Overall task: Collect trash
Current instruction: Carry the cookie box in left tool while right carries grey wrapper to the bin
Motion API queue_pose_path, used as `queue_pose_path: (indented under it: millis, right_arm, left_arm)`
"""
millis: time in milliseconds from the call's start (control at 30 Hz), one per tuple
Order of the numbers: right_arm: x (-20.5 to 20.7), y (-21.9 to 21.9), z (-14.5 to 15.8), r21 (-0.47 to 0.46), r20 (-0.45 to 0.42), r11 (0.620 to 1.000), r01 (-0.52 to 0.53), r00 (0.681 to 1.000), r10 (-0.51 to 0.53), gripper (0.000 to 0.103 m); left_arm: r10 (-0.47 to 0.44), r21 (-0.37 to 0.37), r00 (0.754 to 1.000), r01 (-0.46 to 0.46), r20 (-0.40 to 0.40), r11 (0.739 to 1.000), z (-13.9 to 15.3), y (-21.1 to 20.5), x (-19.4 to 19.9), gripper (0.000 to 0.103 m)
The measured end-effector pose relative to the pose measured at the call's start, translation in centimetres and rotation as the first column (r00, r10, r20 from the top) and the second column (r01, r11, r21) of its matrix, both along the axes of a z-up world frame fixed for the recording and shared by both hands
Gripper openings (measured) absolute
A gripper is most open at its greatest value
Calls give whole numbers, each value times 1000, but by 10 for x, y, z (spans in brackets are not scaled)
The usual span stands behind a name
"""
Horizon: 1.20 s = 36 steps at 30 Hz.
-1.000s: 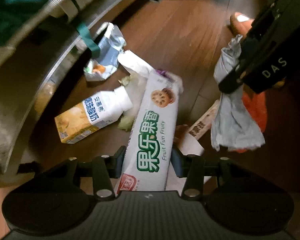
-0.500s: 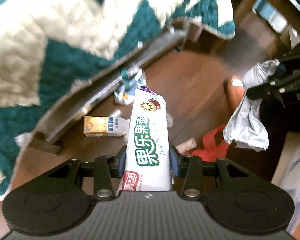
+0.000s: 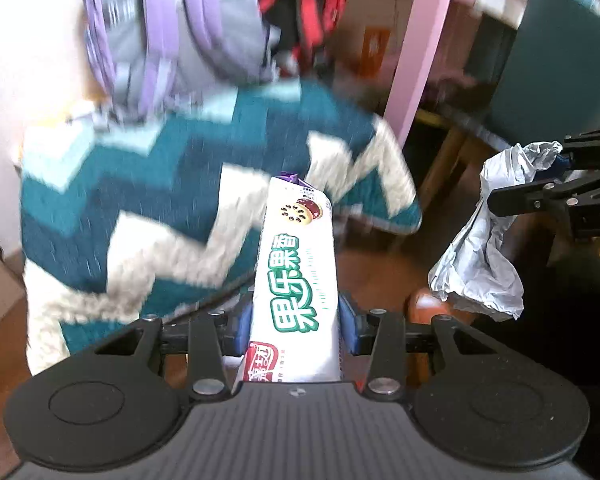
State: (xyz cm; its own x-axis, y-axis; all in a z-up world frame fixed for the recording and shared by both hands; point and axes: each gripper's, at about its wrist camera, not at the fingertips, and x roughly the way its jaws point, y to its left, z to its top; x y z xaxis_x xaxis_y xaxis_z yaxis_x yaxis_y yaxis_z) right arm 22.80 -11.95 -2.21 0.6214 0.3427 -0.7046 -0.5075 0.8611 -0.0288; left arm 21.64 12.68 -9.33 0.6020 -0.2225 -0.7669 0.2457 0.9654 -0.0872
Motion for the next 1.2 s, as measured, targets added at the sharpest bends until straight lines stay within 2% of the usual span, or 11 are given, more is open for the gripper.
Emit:
queue_pose_path:
  millis: [133,333,533,633,700,867,1000,1067,1200]
  right_arm:
    - [-15,-30,49,19,97,1000,-5,995,3,38]
    - [-20,-86,113,66,212,996,58,975,-70,38]
    - [-24,-151,172,67,327,989,135,933,-150,38]
    - [-19,-179,189,73,358,980,185,912,-199,38]
    - [-15,-200,197,72,371,972,225,898,-235,38]
    - [3,-254,206,68,395,942,329,858,-328,38]
    - [18,-290,206,53,382,915,400,839,-389,38]
    - [28,-303,202,39,373,902,430,831,-412,38]
    - [45,-317,192,-12,360,897,441,839,-408,38]
  left_arm:
    - [-8,3,994,7,107,1000,52,-27,-11,42]
    - [-43,15,970,40,238,999,121,-77,-19,42]
    - [-97,1,933,103,348,995,184,-142,-17,42]
    - [-149,16,905,156,399,988,212,-180,-14,42]
    - [-186,29,883,193,430,981,230,-206,-11,42]
    - [-253,36,848,268,466,963,258,-267,1,42]
    - [-280,4,827,318,488,948,273,-309,18,42]
    - [-284,-15,829,332,482,943,277,-328,31,42]
    - [-299,-22,838,346,456,938,278,-368,59,42]
